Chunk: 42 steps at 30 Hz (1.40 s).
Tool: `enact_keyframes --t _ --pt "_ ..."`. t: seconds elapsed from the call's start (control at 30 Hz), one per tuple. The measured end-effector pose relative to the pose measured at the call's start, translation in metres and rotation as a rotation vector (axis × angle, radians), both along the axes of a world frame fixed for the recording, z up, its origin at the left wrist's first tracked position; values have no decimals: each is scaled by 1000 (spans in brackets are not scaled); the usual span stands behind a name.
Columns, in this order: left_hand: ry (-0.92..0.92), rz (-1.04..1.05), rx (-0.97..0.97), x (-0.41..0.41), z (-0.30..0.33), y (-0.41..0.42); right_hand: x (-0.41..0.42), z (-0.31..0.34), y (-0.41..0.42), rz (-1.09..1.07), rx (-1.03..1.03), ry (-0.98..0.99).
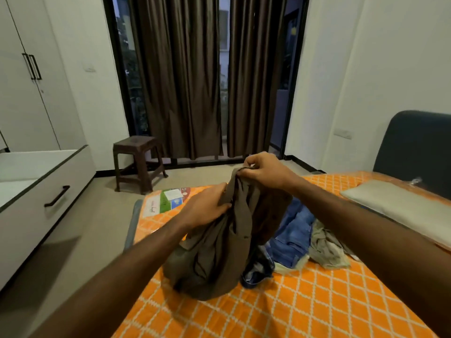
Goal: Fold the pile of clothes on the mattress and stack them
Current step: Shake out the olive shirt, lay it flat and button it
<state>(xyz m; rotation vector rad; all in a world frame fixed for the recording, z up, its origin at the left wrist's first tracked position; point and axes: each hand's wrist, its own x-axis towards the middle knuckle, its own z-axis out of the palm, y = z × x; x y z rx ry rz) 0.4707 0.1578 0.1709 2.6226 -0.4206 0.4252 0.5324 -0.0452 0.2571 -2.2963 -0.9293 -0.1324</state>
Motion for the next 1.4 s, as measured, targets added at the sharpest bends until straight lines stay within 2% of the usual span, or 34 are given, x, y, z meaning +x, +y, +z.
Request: enact_keyframes --t 0.13,0.2,0.3,0.37,0.4,0.53,0.6,0.67,0.7,0.8,0.83,0.93,1.0,1.07,1.2,1.33,1.4 --pt "-92 75 -43 10 -16 21 5 31 -21 -36 -100 -102" --pt "-120 118 -102 12 -16 32 8 41 -35 -126 -216 -267" --pt "-176 167 -202 10 7 36 11 46 -48 -229 -331 -471" --pt "-253 128 -224 3 36 34 14 54 -54 -284 -367 -567" --pt "-296 102 -185 0 55 34 16 64 -57 -306 -372 -619" --pt "-429 48 210 -13 135 40 16 118 -64 -266 -341 -869" --pt "-497 62 225 -17 174 43 10 145 -61 -165 -387 -972" --pt "-536 70 263 -22 200 45 5 166 -62 -80 -449 -913" --pt "-519 61 342 -25 206 46 3 170 -63 -55 -497 -872" --pt "-375 173 789 -32 209 36 -8 157 -58 -183 -609 -855" --pt "-356 219 820 -30 211 29 -11 155 -52 -240 -594 -862" --pt "-389 361 592 -25 238 14 -20 177 -30 -361 -480 -904" --pt "-476 420 489 -23 265 14 -23 205 -21 -384 -337 -917" --pt "-470 446 452 -23 284 15 -22 221 -17 -384 -253 -765" --pt "-213 452 494 -24 280 13 -12 207 -13 -360 -421 -365" --pt "46 228 381 -23 266 36 3 185 -26 -270 -570 -357" --pt "206 75 360 -30 260 52 7 179 -44 -107 -640 -384"
